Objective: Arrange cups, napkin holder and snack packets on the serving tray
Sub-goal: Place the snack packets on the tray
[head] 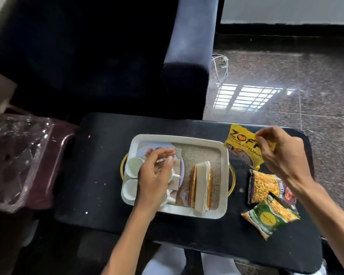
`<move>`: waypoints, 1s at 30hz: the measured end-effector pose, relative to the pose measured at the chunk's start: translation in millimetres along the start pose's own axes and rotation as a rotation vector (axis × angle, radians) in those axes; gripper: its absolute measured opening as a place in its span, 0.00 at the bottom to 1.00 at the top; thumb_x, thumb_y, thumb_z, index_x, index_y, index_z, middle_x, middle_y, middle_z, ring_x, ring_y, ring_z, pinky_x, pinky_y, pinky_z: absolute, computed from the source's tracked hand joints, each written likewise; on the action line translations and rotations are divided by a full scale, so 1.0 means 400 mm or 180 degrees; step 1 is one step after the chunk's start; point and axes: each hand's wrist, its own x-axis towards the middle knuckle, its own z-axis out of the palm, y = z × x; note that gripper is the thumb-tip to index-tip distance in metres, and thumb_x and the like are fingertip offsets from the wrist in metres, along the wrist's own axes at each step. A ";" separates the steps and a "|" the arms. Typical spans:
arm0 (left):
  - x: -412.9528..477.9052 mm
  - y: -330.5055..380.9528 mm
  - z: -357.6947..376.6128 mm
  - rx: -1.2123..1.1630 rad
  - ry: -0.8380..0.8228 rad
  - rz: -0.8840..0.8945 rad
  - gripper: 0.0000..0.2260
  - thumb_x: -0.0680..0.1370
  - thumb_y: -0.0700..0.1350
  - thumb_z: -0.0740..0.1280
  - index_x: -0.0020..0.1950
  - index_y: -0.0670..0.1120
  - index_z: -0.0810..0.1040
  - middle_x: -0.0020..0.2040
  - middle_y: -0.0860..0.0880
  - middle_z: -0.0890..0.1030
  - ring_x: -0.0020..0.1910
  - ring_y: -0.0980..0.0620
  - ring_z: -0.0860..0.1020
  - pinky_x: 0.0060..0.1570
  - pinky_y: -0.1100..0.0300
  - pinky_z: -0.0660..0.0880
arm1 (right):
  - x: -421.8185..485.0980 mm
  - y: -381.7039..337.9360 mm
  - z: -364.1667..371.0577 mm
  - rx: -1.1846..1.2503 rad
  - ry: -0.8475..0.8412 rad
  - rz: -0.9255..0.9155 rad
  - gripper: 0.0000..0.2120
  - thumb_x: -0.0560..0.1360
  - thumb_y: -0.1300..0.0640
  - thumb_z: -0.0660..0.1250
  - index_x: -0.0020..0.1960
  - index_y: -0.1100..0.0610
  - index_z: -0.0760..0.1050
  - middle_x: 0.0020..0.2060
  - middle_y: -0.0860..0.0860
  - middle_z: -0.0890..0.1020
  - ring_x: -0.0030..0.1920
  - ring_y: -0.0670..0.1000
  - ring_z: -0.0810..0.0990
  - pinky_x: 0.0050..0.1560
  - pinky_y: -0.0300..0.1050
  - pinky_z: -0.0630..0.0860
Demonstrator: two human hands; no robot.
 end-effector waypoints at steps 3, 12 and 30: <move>0.067 -0.015 -0.001 0.0123 0.0055 0.0035 0.09 0.82 0.38 0.65 0.58 0.49 0.81 0.56 0.51 0.85 0.56 0.53 0.85 0.59 0.56 0.80 | 0.018 -0.072 0.018 0.0067 -0.0094 -0.0450 0.05 0.77 0.63 0.70 0.53 0.61 0.79 0.44 0.55 0.86 0.42 0.50 0.83 0.46 0.46 0.80; 0.215 -0.055 -0.073 0.0526 -0.1143 0.0218 0.26 0.77 0.44 0.74 0.73 0.53 0.71 0.69 0.55 0.77 0.70 0.60 0.73 0.68 0.64 0.71 | 0.052 -0.270 0.176 0.1003 -0.0363 -0.0511 0.10 0.76 0.68 0.68 0.48 0.53 0.78 0.40 0.40 0.81 0.42 0.34 0.80 0.44 0.32 0.78; 0.450 -0.176 -0.326 0.1033 -0.0701 -0.0204 0.05 0.81 0.50 0.69 0.56 0.52 0.80 0.50 0.54 0.85 0.52 0.53 0.83 0.56 0.43 0.82 | 0.057 -0.398 0.555 0.1511 -0.1279 0.0880 0.23 0.71 0.53 0.75 0.64 0.56 0.74 0.58 0.50 0.82 0.55 0.49 0.81 0.56 0.48 0.79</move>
